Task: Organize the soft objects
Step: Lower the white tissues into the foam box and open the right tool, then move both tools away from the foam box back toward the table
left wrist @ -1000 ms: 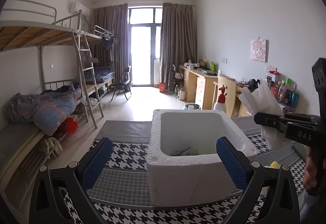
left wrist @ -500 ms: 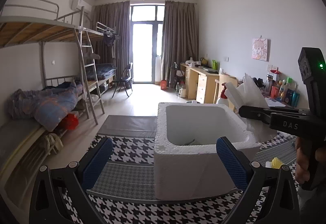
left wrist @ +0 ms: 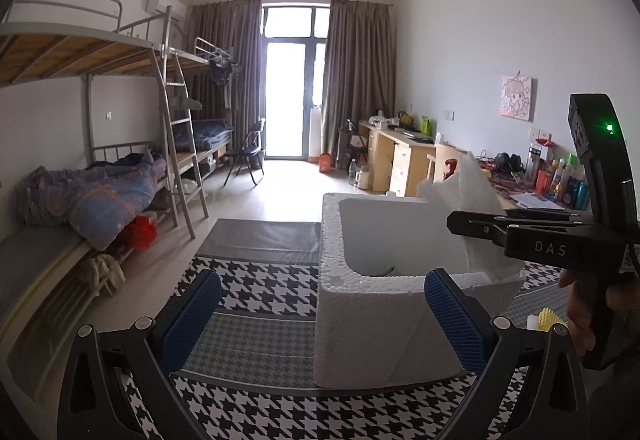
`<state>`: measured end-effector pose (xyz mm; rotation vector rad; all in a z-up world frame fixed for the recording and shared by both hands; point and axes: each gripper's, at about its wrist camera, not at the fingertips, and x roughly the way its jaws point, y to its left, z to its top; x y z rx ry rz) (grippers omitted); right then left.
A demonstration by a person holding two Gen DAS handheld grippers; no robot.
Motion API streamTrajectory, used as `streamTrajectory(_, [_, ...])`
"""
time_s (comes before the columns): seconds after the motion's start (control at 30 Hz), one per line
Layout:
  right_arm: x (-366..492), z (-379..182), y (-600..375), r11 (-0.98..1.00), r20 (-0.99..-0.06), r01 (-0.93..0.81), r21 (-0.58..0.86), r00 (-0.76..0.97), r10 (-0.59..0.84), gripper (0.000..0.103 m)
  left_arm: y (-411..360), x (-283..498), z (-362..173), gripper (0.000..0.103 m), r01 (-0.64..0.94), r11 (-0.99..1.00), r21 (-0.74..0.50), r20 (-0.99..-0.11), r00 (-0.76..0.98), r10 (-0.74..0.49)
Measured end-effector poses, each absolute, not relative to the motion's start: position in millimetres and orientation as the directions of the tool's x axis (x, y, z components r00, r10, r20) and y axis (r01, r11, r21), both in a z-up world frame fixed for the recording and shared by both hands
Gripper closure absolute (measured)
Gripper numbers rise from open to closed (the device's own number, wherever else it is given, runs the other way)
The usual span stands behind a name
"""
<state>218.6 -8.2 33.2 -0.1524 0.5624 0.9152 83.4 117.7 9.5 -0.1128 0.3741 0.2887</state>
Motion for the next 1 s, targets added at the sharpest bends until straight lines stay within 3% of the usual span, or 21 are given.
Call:
streamTrajectory(0.07, [217.9, 33.9, -8.5, 0.612, -0.522, -0.784, 0.103, 0.481, 0.705, 0.043, 117.9, 83.3, 9.3, 0.001, -0.298, 0.953, -0.055, -0.376, 0.890, 0.257])
streamTrajectory(0.13, [215.9, 35.7, -9.6, 0.613, -0.514, -0.784, 0.098, 0.488, 0.706, 0.037, 117.9, 83.7, 9.1, 0.001, -0.298, 0.953, -0.056, -0.378, 0.889, 0.256])
streamTrajectory(0.33, [212.5, 40.4, -17.0, 0.615, -0.492, -0.782, 0.099, 0.499, 0.713, 0.034, 119.1, 84.0, 8.9, 0.001, -0.302, 0.952, -0.057, -0.381, 0.888, 0.259])
streamTrajectory(0.47, [208.6, 42.0, -25.7, 0.624, -0.477, -0.775, 0.100, 0.513, 0.713, 0.023, 118.1, 82.5, 8.5, 0.001, -0.299, 0.953, -0.058, -0.379, 0.889, 0.256])
streamTrajectory(1.0, [193.2, 48.6, -64.3, 0.648, -0.436, -0.758, 0.077, 0.559, 0.706, 0.016, 92.9, 70.3, 18.8, 0.001, -0.266, 0.963, -0.048, -0.347, 0.908, 0.234])
